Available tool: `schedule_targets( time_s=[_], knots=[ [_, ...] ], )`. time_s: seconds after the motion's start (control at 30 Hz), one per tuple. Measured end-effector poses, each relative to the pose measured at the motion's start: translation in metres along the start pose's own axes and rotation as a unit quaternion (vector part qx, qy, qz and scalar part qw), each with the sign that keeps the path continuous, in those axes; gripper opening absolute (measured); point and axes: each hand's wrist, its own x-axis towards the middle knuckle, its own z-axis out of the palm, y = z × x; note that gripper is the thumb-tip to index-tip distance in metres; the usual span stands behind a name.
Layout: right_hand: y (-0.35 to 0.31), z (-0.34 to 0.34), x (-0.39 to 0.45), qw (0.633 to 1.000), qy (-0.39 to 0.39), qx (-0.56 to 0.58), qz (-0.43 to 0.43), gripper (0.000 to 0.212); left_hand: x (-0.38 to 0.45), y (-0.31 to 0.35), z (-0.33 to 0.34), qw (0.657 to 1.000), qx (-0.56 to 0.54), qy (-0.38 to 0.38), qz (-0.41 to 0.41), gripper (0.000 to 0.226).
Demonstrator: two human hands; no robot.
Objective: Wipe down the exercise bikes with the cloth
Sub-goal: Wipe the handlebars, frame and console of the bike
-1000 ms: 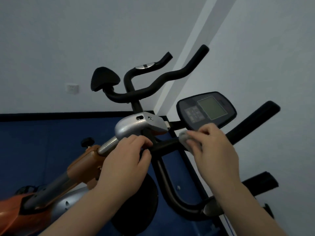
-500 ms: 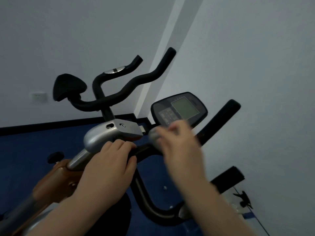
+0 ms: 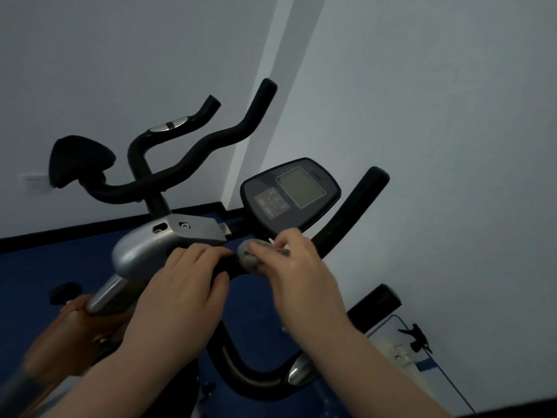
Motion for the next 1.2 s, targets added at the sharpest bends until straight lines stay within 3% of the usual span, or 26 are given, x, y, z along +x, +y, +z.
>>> schedule_targets(
  time_s=[0.1,0.27,0.37,0.47,0.53,0.63,0.73,0.8,0.9,1.03,1.1,1.2],
  knots=[
    [0.035,-0.031,-0.001,0.995,-0.01,-0.082,-0.053,0.036,0.003,0.005,0.002,1.0,-0.012,0.011,0.004,0.032],
    [0.078,-0.094,0.03,0.957,-0.036,-0.256,-0.131,0.037,0.017,0.038,0.023,0.999,-0.006,-0.002,0.051,0.034],
    [0.088,-0.104,0.038,0.961,0.051,-0.233,-0.143,0.032,0.033,0.059,0.037,0.998,-0.033,-0.003,0.059,0.033],
    [0.097,-0.088,0.04,0.959,0.001,-0.198,-0.205,0.02,0.044,0.075,0.051,0.997,-0.065,-0.014,0.039,0.033],
    [0.112,-0.093,0.041,0.934,-0.017,-0.218,-0.281,0.031,0.048,0.077,0.059,0.998,-0.03,-0.02,0.043,0.034],
    [0.139,-0.103,0.045,0.916,0.094,-0.234,-0.311,0.042,0.049,0.073,0.063,0.999,-0.004,-0.018,0.047,0.037],
    [0.135,-0.093,0.041,0.952,0.201,-0.114,-0.199,0.029,0.05,0.071,0.065,0.999,-0.005,-0.02,0.045,0.038],
    [0.134,-0.079,0.037,0.96,0.166,-0.064,-0.215,0.021,0.05,0.072,0.065,0.999,-0.007,-0.014,0.042,0.036],
    [0.15,-0.071,0.034,0.918,0.112,-0.165,-0.344,0.038,0.049,0.074,0.062,0.999,-0.022,-0.018,0.04,0.035],
    [0.149,-0.052,0.029,0.96,0.134,-0.018,-0.246,0.032,0.044,0.073,0.061,0.999,-0.035,0.0,0.033,0.026],
    [0.147,-0.049,0.027,0.955,0.095,0.009,-0.279,0.029,0.04,0.072,0.064,0.999,-0.005,0.016,0.029,0.031],
    [0.157,-0.072,0.041,0.926,0.045,-0.061,-0.369,0.03,0.035,0.07,0.069,0.999,0.026,0.026,0.011,0.038]
  ],
)
